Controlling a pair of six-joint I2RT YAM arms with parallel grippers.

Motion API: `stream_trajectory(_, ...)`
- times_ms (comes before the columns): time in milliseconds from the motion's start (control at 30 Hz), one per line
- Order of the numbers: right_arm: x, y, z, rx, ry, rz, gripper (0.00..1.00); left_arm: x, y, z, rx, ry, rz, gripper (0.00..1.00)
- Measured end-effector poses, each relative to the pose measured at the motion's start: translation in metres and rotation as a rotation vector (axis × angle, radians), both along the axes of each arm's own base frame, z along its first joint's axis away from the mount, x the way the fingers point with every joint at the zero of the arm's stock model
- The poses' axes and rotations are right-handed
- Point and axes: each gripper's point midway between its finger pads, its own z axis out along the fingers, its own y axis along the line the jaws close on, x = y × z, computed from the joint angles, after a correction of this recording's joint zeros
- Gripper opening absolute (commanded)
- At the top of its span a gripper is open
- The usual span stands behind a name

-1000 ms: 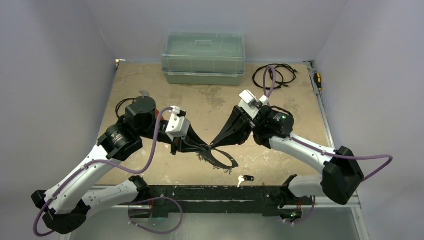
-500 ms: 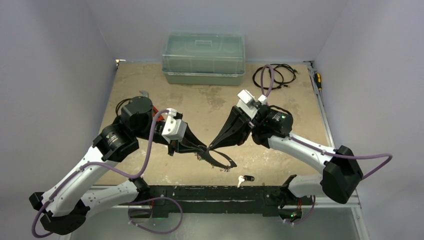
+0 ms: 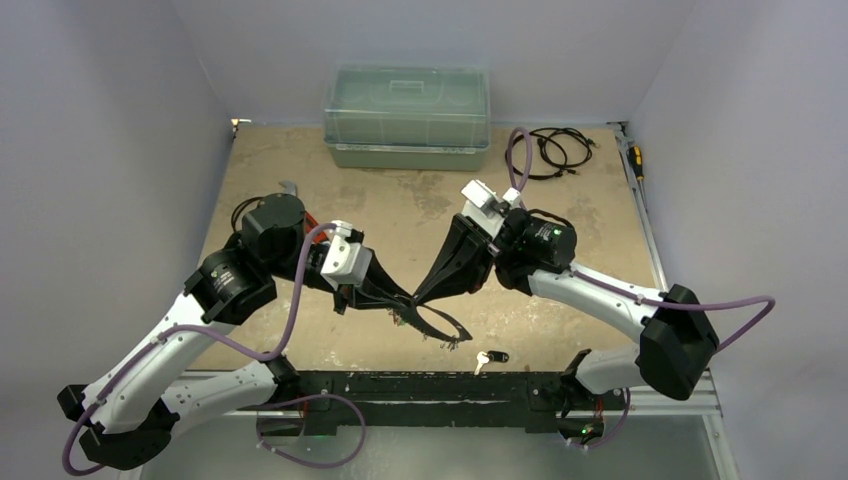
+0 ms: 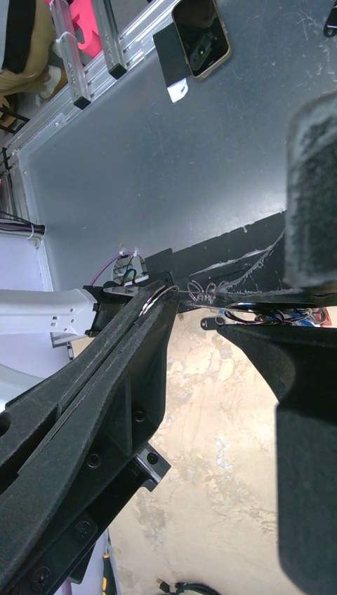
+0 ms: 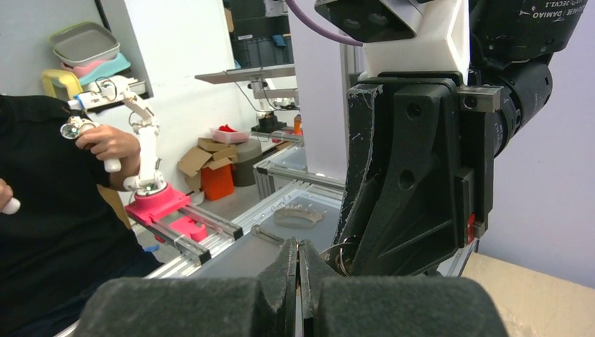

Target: Put the keys on the keyring

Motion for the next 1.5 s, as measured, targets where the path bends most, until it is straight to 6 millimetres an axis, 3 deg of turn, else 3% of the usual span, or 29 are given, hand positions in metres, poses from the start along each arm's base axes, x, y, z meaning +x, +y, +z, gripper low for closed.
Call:
stream_trajectory(1067,-0.003,0.011,0.011,-0.059,0.08,0.074,0.0,0.002,0.007,0.01,-0.03,-0.08,0.044,0.0)
stream_trajectory(1500,0.005,0.019,0.026,-0.016,0.201,0.042,0.0,0.015,0.019,0.024,-0.179,-0.254,0.189,0.0)
